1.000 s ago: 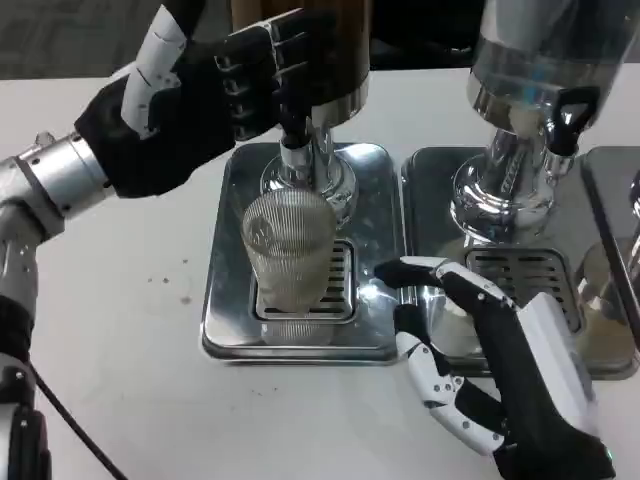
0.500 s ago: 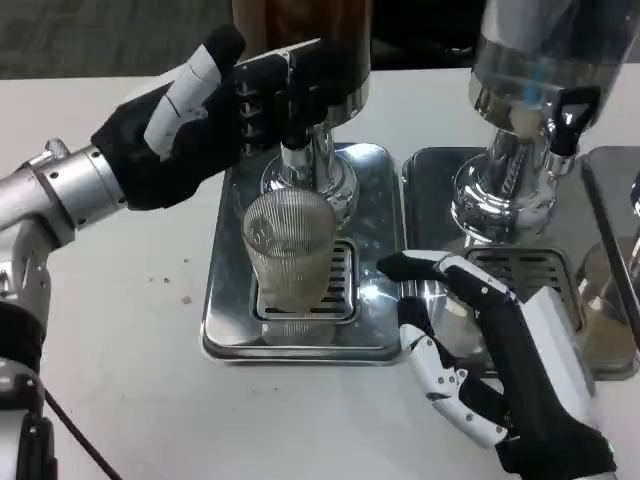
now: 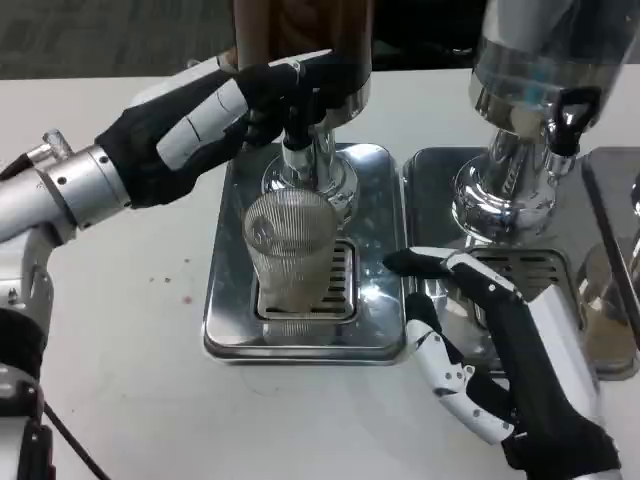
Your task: Grasp the cup under the faucet to collect the drink, then remove the cup.
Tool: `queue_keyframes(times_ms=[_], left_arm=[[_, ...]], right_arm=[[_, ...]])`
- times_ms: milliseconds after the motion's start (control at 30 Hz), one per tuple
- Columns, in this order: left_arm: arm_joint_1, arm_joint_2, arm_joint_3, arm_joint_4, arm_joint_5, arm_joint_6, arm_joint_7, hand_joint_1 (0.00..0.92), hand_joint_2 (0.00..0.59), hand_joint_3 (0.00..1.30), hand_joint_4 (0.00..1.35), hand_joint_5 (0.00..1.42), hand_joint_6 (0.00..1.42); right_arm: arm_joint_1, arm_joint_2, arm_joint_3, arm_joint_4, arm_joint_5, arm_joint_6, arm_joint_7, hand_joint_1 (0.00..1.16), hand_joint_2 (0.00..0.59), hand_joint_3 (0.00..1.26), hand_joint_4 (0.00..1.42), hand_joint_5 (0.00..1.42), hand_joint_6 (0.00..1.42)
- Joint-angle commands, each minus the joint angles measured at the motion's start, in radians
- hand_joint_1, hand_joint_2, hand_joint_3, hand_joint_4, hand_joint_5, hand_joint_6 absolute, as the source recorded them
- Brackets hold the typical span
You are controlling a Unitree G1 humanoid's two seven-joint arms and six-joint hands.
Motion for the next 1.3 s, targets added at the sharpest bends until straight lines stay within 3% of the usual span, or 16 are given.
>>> queue_keyframes(times_ms=[33, 567, 900, 1300], left_arm=[[0.034, 0.004, -0.034, 0.023, 0.045, -0.033, 0.014, 0.0, 0.084, 0.12, 0.0, 0.07, 0.02], [0.06, 0.018, -0.084, 0.007, 0.081, -0.145, 0.069, 0.0, 0.074, 0.13, 0.01, 0.08, 0.02], [0.071, 0.028, -0.107, -0.012, 0.089, -0.181, 0.089, 0.0, 0.066, 0.13, 0.01, 0.08, 0.02], [0.083, 0.043, -0.14, -0.029, 0.104, -0.225, 0.12, 0.0, 0.059, 0.13, 0.01, 0.08, 0.02]], right_arm=[[-0.004, 0.0, -0.01, 0.004, 0.014, 0.01, 0.009, 0.42, 0.517, 0.42, 0.37, 0.33, 0.21], [-0.002, 0.004, -0.018, -0.006, 0.032, 0.024, 0.025, 0.42, 0.517, 0.41, 0.35, 0.31, 0.21], [-0.022, 0.015, -0.037, 0.003, 0.109, 0.065, 0.061, 0.42, 0.5, 0.34, 0.3, 0.28, 0.21], [-0.039, 0.013, -0.045, -0.002, 0.143, 0.103, 0.094, 0.42, 0.487, 0.3, 0.26, 0.25, 0.19]])
